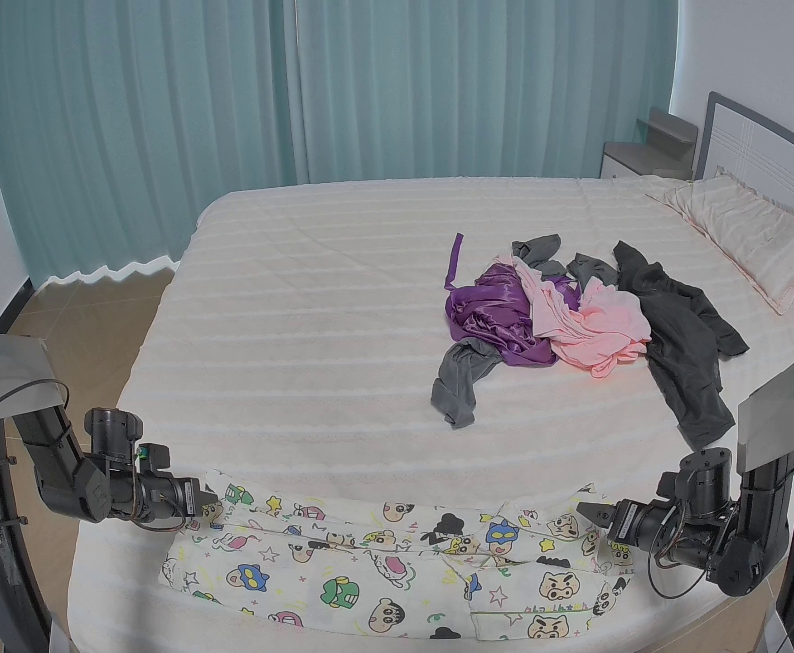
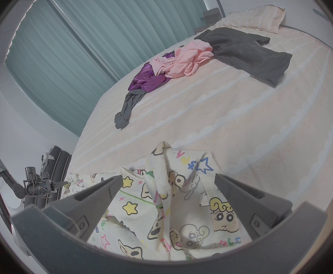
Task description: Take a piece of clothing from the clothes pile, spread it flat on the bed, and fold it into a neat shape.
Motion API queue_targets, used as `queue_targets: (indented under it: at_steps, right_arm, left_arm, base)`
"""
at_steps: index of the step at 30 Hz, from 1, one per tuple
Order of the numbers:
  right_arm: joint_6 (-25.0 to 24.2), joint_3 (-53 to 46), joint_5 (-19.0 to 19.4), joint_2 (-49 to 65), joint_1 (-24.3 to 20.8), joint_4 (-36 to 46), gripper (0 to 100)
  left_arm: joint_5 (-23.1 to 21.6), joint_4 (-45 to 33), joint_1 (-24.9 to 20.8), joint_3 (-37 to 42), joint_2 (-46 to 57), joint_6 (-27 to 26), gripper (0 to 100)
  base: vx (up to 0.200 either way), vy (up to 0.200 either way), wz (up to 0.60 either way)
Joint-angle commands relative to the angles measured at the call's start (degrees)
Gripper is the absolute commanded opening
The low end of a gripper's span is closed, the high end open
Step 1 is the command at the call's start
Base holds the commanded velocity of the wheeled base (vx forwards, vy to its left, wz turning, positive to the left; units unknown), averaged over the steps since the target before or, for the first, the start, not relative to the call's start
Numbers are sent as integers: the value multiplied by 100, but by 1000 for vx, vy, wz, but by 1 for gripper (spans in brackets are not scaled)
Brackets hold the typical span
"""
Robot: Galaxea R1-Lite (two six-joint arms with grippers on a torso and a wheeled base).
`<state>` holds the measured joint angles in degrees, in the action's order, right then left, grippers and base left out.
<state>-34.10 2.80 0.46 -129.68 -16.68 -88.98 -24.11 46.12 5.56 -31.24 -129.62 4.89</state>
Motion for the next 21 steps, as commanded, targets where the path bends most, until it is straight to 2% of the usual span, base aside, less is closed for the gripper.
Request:
queue_targets:
  at_steps: [1,9,14,21]
  right_arm:
    - [0,1,6,-13,-2,-93,100]
    - [0,1,6,-13,-2,-93,100]
    - [0,1,6,-13,15,-93,100]
    - [0,1,6,-13,15,-93,100]
  left_arm:
    - [3,-15,33,22,-2,3,0]
    - [-6,3,94,382,578,21,0]
    - [-58,20,305,681,956,3,0]
    - [-234,20,613,980,983,-111,0]
  base:
    - [0,0,0]
    - [0,0,0]
    - [0,0,0]
    - [0,0,0]
